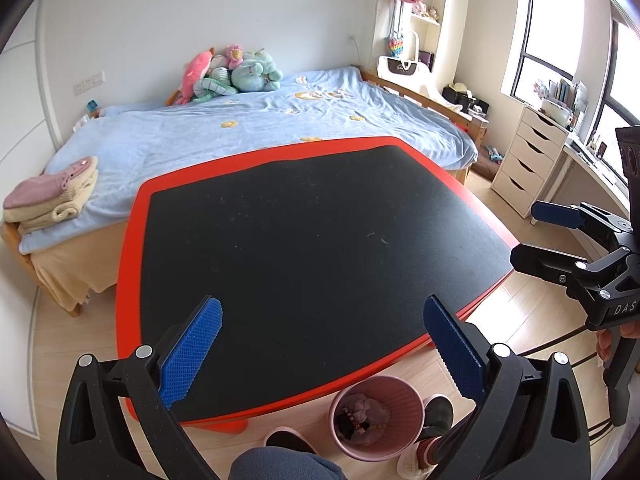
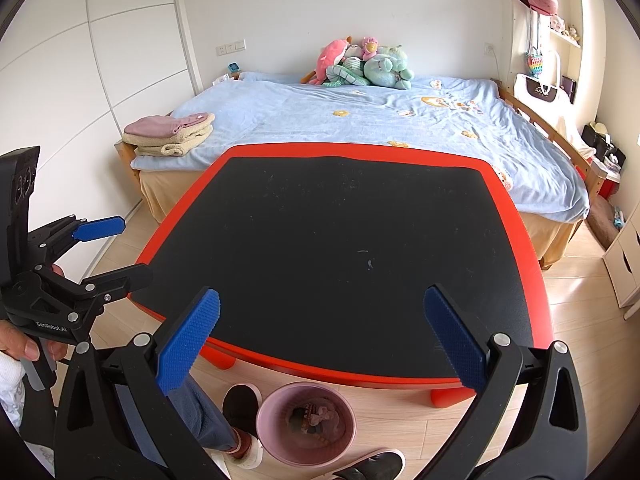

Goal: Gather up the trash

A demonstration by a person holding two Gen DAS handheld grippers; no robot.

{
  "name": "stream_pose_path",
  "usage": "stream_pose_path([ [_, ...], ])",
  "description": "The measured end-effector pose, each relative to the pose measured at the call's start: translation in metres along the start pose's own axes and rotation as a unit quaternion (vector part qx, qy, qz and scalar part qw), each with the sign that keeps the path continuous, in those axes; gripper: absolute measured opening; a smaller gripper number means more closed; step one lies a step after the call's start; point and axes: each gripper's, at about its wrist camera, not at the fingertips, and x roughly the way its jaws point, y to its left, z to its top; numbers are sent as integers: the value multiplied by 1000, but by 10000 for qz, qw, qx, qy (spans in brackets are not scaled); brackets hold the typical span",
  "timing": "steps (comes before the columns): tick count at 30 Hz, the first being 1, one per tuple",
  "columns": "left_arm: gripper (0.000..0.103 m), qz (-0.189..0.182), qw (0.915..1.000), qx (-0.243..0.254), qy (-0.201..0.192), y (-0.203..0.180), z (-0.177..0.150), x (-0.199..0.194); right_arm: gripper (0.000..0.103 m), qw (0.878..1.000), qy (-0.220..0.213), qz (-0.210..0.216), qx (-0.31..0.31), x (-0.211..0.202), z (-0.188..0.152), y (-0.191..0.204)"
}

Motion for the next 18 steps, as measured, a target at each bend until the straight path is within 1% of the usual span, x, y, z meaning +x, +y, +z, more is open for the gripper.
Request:
stream_pose_path([
  [18,97,-11,10000,-12,13,-1,-1,2,100,10000,39,1,-5,5,-5,2],
])
